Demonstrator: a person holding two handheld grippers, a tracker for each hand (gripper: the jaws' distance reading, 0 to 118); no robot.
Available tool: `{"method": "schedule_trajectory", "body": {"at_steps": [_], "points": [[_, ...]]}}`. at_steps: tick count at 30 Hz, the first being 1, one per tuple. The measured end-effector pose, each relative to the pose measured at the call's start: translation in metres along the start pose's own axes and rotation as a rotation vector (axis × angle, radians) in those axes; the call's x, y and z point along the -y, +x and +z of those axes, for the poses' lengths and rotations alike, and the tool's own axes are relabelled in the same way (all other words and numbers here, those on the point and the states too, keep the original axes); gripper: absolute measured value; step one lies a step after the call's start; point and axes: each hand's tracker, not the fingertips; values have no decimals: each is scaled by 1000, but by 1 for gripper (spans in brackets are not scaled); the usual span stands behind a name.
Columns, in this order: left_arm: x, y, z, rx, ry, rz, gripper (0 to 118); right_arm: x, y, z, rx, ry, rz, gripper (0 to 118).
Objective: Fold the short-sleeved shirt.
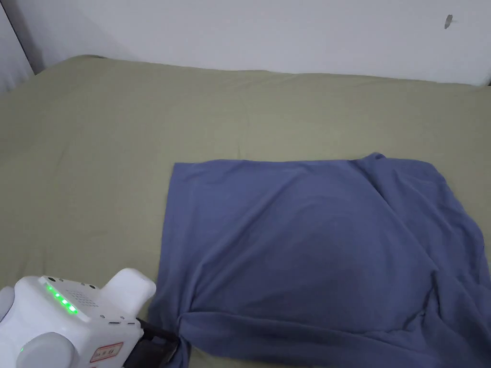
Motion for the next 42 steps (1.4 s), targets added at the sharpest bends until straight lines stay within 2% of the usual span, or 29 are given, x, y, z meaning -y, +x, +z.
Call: {"method": "schedule_trajectory", "body": {"at_steps": [6,10,12,14,16,17,18,21,29,32,35,38,40,41,42], "points": [[10,21,1,43,-24,-50,89,-3,-2,2,-13,2,-4,0],[15,30,-7,18,-18,-17,89,-3,-4,-1,-18,2,-8,0],[18,33,-5,9,20,-10,84,-2,-6,-2,-30,0,-9,0],[13,33,-8,27,28,10,69,0,-9,-2,-34,1,-8,0],[15,38,-8,31,41,28,38,3,-10,-3,-33,-2,-9,0],[11,40,-8,17,56,26,6,4,-10,-3,-32,-1,-14,0],[10,41,-6,15,66,25,2,4,-9,-3,-37,-4,-19,0],[11,36,2,71,52,78,1,5,-7,0,-42,-1,-41,0],[32,27,35,20,82,33,1,-1,10,3,12,20,-37,0],[36,18,43,-3,97,52,1,-5,30,-4,89,15,-42,0],[34,19,53,-13,124,57,1,-9,63,-15,171,7,-95,0],[32,26,57,-23,142,50,1,-21,89,-30,180,-8,-110,2],[31,29,59,-8,146,45,1,-32,105,-46,153,-75,-109,15],[29,31,59,-10,164,55,1,-35,112,-55,143,-94,-114,25],[29,32,60,8,167,45,0,-40,115,-66,146,-132,-114,42]]}}
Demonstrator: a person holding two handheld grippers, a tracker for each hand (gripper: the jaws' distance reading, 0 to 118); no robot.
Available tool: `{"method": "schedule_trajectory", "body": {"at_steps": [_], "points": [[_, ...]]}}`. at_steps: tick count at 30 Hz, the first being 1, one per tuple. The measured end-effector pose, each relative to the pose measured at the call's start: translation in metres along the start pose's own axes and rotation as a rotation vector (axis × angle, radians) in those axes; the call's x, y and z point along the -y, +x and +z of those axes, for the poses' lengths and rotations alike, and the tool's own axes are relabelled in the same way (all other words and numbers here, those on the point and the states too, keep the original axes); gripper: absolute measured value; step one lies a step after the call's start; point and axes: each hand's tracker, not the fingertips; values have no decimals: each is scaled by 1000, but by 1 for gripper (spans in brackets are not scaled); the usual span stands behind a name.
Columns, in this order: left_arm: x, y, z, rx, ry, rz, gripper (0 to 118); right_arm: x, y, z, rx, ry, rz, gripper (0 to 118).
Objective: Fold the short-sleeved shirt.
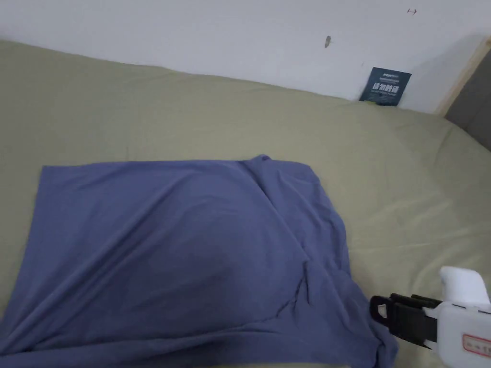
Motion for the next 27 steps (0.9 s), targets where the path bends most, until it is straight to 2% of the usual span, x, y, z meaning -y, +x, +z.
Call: {"method": "schedule_trajectory", "body": {"at_steps": [1,4,6,8,9,11,12,13,14,15,16,17,19,21,24,27], "points": [[0,2,0,0,-1,-3,0,-5,3,-10,-11,-38,29,50],[1,6,2,-6,11,-12,0,-18,8,-38,4,-106,49,55],[0,5,3,-4,3,-8,0,-25,18,-54,47,-123,-1,57],[0,1,5,-2,0,1,0,-31,28,-67,26,-153,-87,57],[0,0,5,-13,2,11,0,-33,31,-72,49,-166,-131,57],[1,-3,5,-10,-6,17,0,-33,31,-81,18,-197,-145,57],[2,-2,6,-17,5,17,0,-31,28,-85,15,-226,-167,55],[1,-3,5,0,-23,36,0,-29,27,-89,16,-263,-188,45],[3,-1,6,-10,-6,25,0,-25,24,-88,2,-280,-198,21],[3,-1,6,-2,5,15,0,-21,21,-84,3,-254,-182,21],[2,-3,4,25,-40,44,0,-18,17,-78,-6,-238,-155,10],[3,-2,3,-5,-3,27,0,-14,17,-73,-40,-228,-162,5],[6,-3,0,32,-47,49,0,-6,11,-60,-49,-200,-171,5],[7,-2,0,5,-5,29,0,1,1,-38,-43,-97,-104,5],[5,-6,0,22,-5,51,0,15,4,0,-127,75,-151,5],[7,-8,2,18,4,58,0,25,10,36,-142,207,-124,5]]}}
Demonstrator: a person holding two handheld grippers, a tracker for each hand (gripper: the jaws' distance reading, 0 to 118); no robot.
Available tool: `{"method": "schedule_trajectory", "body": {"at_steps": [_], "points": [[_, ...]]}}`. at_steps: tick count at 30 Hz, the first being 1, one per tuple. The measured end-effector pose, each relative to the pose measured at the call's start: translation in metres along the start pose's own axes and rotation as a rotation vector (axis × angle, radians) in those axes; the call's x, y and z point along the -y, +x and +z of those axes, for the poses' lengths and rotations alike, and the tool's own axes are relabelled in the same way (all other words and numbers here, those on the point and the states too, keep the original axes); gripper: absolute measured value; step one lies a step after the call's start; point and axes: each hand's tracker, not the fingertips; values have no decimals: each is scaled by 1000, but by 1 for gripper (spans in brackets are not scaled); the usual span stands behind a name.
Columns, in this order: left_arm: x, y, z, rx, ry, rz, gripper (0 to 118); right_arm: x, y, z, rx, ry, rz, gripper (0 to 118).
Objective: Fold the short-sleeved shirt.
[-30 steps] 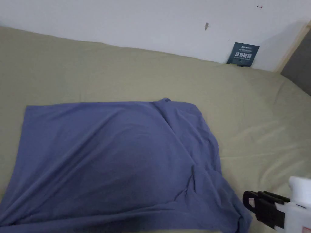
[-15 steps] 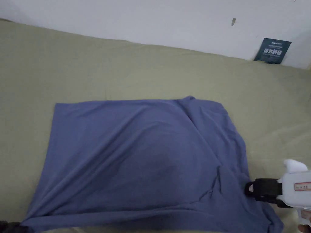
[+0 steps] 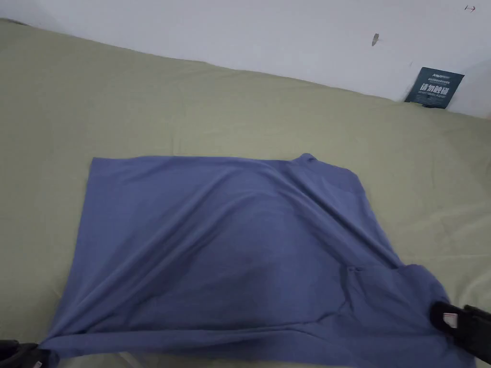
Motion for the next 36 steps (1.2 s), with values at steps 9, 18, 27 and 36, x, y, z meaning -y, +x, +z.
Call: {"method": "schedule_trajectory", "body": {"at_steps": [9,18,27,36], "points": [[2,-3,4,9,8,28,0,18,5,41,82,-59,134,5],[6,0,12,16,20,23,0,44,-8,30,112,-88,208,5],[20,1,27,-2,26,7,0,58,-15,56,84,-97,191,5],[41,-2,49,-25,13,17,0,50,-13,83,70,-127,151,5]]}}
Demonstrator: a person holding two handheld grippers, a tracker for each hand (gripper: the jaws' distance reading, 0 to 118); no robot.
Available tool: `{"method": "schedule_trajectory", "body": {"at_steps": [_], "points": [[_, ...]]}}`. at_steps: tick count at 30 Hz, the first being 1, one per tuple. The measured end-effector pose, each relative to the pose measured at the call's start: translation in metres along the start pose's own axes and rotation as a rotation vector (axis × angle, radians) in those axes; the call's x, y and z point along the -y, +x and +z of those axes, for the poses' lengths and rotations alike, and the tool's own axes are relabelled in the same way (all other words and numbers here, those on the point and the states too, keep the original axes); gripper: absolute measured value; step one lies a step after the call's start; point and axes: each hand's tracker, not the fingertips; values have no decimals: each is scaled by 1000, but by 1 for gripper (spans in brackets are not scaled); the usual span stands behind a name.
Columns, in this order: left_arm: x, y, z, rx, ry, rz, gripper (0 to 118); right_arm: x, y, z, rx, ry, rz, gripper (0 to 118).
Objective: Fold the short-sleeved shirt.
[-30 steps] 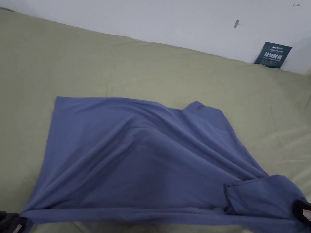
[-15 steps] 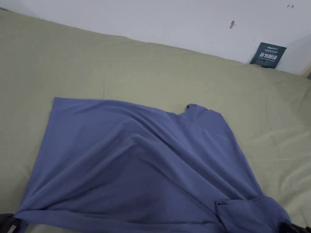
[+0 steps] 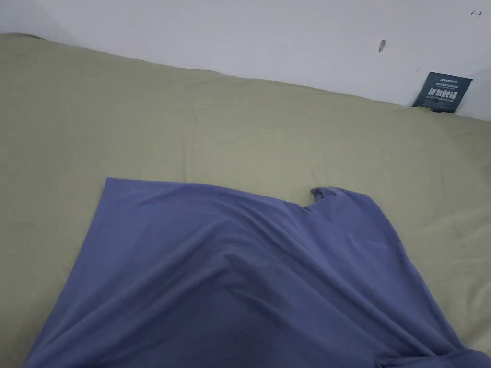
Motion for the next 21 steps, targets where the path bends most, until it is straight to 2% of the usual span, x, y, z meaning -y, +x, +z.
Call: {"method": "schedule_trajectory", "body": {"at_steps": [3,7,11,18,21], "points": [[6,-2,5,0,-8,5,0,0,1,1,6,-40,1,5],[7,-3,11,-4,17,-4,0,-6,0,2,8,-7,-18,5],[-1,-9,8,16,25,3,0,-20,6,-10,15,26,-110,5],[-53,-24,-14,44,80,59,0,-60,6,-45,25,56,-103,5],[-72,-36,-35,48,70,91,0,-71,7,-66,66,69,-97,5]]}}
